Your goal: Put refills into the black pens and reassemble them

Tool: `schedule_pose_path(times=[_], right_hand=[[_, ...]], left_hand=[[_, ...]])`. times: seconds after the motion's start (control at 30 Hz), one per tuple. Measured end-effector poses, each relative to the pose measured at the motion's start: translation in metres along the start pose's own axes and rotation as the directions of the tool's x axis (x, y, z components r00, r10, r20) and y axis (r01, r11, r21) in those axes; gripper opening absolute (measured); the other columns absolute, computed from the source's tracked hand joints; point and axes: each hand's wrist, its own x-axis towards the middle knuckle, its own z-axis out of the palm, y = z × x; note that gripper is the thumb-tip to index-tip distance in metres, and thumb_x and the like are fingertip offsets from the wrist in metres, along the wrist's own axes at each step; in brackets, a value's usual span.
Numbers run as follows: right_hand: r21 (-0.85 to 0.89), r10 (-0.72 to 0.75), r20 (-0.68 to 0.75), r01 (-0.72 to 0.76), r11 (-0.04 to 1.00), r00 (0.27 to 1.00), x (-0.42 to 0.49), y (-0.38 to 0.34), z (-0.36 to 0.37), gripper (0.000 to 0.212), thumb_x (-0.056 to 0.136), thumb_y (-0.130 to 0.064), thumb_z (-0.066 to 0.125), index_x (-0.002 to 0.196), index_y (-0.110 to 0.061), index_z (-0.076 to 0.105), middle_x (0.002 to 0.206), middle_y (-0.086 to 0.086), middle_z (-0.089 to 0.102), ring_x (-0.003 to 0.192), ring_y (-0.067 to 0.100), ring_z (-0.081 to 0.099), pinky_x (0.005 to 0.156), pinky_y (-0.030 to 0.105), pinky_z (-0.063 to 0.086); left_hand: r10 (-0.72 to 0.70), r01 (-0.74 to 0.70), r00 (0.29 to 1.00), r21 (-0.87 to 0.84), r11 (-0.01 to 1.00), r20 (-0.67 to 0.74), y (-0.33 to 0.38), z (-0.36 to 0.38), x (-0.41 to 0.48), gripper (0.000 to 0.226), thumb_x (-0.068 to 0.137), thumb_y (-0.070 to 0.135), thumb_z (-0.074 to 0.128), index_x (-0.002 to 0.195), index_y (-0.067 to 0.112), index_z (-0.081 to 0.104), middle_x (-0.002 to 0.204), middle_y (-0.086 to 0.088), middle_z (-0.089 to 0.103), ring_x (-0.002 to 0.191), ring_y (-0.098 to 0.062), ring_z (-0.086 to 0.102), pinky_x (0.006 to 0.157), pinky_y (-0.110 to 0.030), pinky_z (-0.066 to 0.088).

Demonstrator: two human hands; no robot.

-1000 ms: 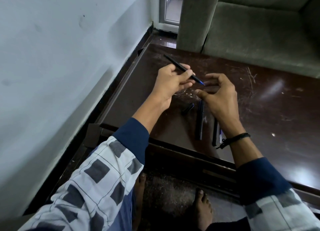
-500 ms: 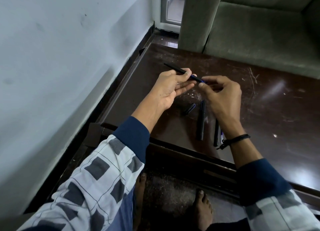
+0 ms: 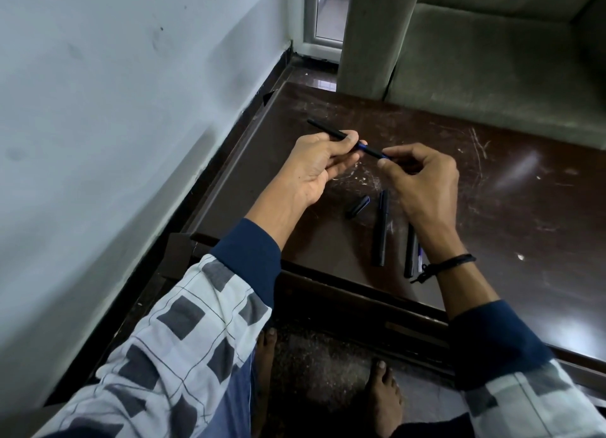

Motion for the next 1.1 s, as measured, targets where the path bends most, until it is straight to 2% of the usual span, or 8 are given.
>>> schedule_pose_path(times=[0.17, 0.43, 0.6, 0.93, 1.1], right_hand=[[-0.008, -0.015, -0.034, 0.015, 1.0, 0.999, 0.0004, 0.0006, -0.0007, 0.012, 0.09, -0.023, 0.078, 0.102, -0.022, 0.079, 0.084, -0.02, 0.069, 0.074, -0.016, 0.062, 0.066, 0.004, 0.045], [-0.004, -0.021, -0.016, 0.021, 1.0, 1.0, 0.0011, 0.0009, -0.0027, 0.012, 0.089, -0.022, 0.079, 0.101, -0.022, 0.079, 0.085, -0.016, 0.071, 0.077, -0.004, 0.065, 0.068, 0.006, 0.047], [0.007, -0.036, 0.007, 0.036, 0.999, 0.999, 0.0008, 0.0002, -0.0032, 0.012, 0.089, -0.02, 0.079, 0.1, -0.023, 0.079, 0.086, -0.013, 0.073, 0.08, -0.002, 0.066, 0.071, 0.01, 0.05], [-0.005, -0.019, -0.003, 0.019, 1.0, 1.0, 0.0018, 0.002, -0.0015, 0.013, 0.093, -0.023, 0.076, 0.105, -0.022, 0.078, 0.086, -0.021, 0.068, 0.078, -0.019, 0.061, 0.069, 0.002, 0.044], [-0.026, -0.013, 0.037, 0.014, 1.0, 0.999, 0.0024, 0.0026, -0.0008, 0.015, 0.091, -0.024, 0.079, 0.105, -0.023, 0.076, 0.087, -0.018, 0.068, 0.077, -0.013, 0.062, 0.067, 0.004, 0.047]], left_hand=[[-0.007, 0.007, 1.0, -0.024, 1.0, 0.012, 0.0007, -0.0002, 0.0001, 0.015, 0.091, -0.001, 0.071, 0.106, -0.006, 0.07, 0.094, -0.018, 0.078, 0.076, -0.017, 0.075, 0.078, -0.024, 0.062], [-0.016, 0.016, 1.0, -0.031, 0.999, 0.019, 0.0006, -0.0012, 0.0011, 0.014, 0.09, -0.003, 0.072, 0.103, -0.006, 0.071, 0.093, -0.018, 0.078, 0.077, -0.018, 0.076, 0.077, -0.024, 0.063], [-0.016, 0.016, 1.0, -0.033, 0.999, 0.012, -0.0007, -0.0012, 0.0019, 0.013, 0.088, -0.002, 0.073, 0.101, -0.005, 0.073, 0.093, -0.016, 0.078, 0.076, -0.016, 0.076, 0.075, -0.023, 0.062], [-0.019, 0.019, 1.0, -0.043, 0.999, 0.005, -0.0011, -0.0013, 0.001, 0.012, 0.087, -0.003, 0.074, 0.099, -0.007, 0.073, 0.089, -0.015, 0.078, 0.074, -0.017, 0.076, 0.072, -0.022, 0.062], [-0.021, 0.021, 1.0, -0.037, 0.999, -0.004, -0.0019, -0.0005, 0.0014, 0.013, 0.088, -0.004, 0.073, 0.101, -0.007, 0.072, 0.089, -0.016, 0.078, 0.073, -0.016, 0.076, 0.072, -0.022, 0.062]])
